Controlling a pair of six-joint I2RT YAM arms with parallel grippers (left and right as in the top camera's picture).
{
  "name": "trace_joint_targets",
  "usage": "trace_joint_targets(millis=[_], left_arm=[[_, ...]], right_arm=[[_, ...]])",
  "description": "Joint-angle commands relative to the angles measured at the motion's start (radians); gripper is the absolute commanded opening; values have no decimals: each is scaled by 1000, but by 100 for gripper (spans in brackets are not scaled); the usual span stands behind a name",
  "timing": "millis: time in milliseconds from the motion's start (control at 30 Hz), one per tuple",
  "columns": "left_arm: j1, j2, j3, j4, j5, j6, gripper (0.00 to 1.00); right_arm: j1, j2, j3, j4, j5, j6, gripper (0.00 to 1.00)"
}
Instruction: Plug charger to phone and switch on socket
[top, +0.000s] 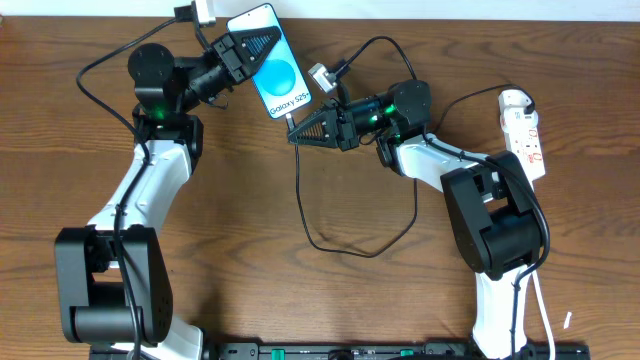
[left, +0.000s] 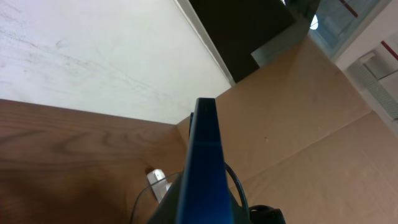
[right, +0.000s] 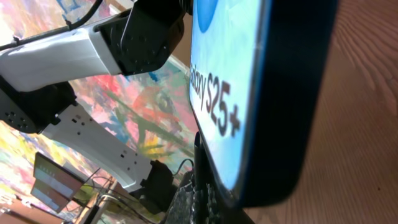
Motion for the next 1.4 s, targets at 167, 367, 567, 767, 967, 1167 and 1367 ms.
trace_joint_targets(millis=[167,367,567,767,967,1167,1367], left_arm=[[-3,-15,3,14,45,-5,7],[-3,-15,3,14,46,-6,7],[-4,-15,3,14,53,-9,7],[-4,-15,3,29,81,-9,7],[-4,-15,3,29,98,-8,8],[-3,-15,3,29,89,-8,7],[-3,-15,3,29,6,-4,8]], right_arm=[[-17,-17,19,3,2,5,1],[-22,-17,19,3,2,2,1],[-23,-17,19,3,2,-3,1],[-23,-17,19,3,2,-5,1],[-23,-17,19,3,2,-5,1],[-23,-17,19,3,1,-5,1],[-23,-17,19,3,-8,-5,1]])
